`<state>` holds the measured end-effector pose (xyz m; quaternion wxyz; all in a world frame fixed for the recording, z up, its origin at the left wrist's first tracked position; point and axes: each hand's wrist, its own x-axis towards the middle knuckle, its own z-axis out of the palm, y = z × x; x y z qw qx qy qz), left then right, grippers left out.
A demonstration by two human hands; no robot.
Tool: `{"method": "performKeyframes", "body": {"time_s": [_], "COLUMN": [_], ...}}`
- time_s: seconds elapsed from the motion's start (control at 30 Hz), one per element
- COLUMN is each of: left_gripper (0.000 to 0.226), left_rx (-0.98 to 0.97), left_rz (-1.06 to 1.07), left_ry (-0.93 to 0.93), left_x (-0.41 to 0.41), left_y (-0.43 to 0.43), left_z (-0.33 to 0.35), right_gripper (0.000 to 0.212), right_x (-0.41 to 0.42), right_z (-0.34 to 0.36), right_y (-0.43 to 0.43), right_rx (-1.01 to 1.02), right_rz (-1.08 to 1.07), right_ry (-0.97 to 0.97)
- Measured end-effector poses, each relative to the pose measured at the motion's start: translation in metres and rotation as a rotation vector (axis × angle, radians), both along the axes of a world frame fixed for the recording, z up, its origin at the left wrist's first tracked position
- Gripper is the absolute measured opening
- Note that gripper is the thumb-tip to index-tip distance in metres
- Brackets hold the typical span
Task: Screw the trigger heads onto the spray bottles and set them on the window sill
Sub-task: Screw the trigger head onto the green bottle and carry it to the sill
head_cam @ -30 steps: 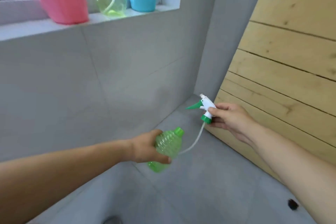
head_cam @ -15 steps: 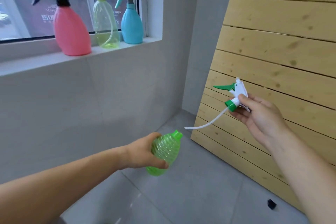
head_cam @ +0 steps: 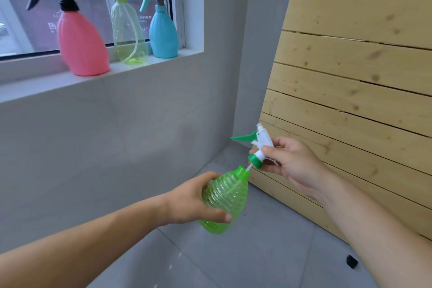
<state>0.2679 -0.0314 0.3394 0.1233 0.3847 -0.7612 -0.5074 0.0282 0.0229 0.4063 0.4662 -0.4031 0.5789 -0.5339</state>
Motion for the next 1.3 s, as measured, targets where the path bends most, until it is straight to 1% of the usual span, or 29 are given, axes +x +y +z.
{"method": "performKeyframes", "body": {"time_s": [0.07,0.2,0.33,0.53,0.67,0.77,0.83,0.9,0.97,1.0,1.1,1.13,1.17,1.23,1.27,1.3], "left_gripper": [0.073,0.063,0.07,0.075,0.064,0.048,0.046,0.049,0.053,0.054,0.049,0.048,0.049,0.048,0.046,0.044], "left_rx": [0.033,0.062,0.036,0.053,0.073,0.104,0.104,0.098,0.096,0.097,0.117,0.126,0.133,0.14,0.14,0.136], "left_rz": [-0.005,-0.021,-0.016,-0.005,-0.01,-0.034,-0.036,-0.035,-0.034,-0.031,-0.034,-0.036,-0.037,-0.034,-0.033,-0.033], "left_ry": [0.033,0.059,0.067,0.097,0.096,0.117,0.121,0.126,0.129,0.13,0.131,0.133,0.136,0.146,0.151,0.151], "left_x": [-0.001,-0.001,-0.003,-0.004,-0.001,0.001,0.002,0.002,0.002,0.002,0.0,0.0,0.0,0.001,0.001,0.001], "left_y": [0.001,0.005,0.007,0.008,0.007,0.008,0.008,0.008,0.009,0.01,0.009,0.009,0.009,0.01,0.01,0.01], "left_z": [0.002,0.005,0.008,0.009,0.011,0.016,0.018,0.017,0.016,0.015,0.016,0.017,0.017,0.019,0.02,0.02], "right_gripper": [0.014,0.018,0.018,0.022,0.035,0.044,0.043,0.037,0.032,0.033,0.044,0.045,0.043,0.039,0.042,0.045], "right_x": [0.006,0.009,0.014,0.023,0.021,0.017,0.016,0.017,0.019,0.021,0.025,0.026,0.026,0.021,0.017,0.015], "right_z": [-0.002,-0.003,-0.006,-0.008,-0.01,-0.011,-0.012,-0.012,-0.013,-0.016,-0.024,-0.026,-0.024,-0.021,-0.018,-0.017], "right_y": [-0.002,-0.004,-0.005,-0.008,-0.005,-0.004,-0.004,-0.004,-0.005,-0.006,-0.008,-0.009,-0.009,-0.01,-0.01,-0.01], "right_rx": [0.011,0.02,0.068,0.001,-0.002,-0.024,-0.041,-0.057,-0.049,-0.035,-0.002,-0.001,-0.003,-0.006,-0.017,-0.03], "right_rz": [0.044,0.056,0.119,0.095,0.21,0.27,0.298,0.315,0.298,0.275,0.17,0.161,0.178,0.256,0.29,0.314], "right_ry": [0.002,0.004,0.025,0.062,0.114,0.192,0.225,0.26,0.338,0.391,0.549,0.537,0.47,0.262,0.197,0.175]}}
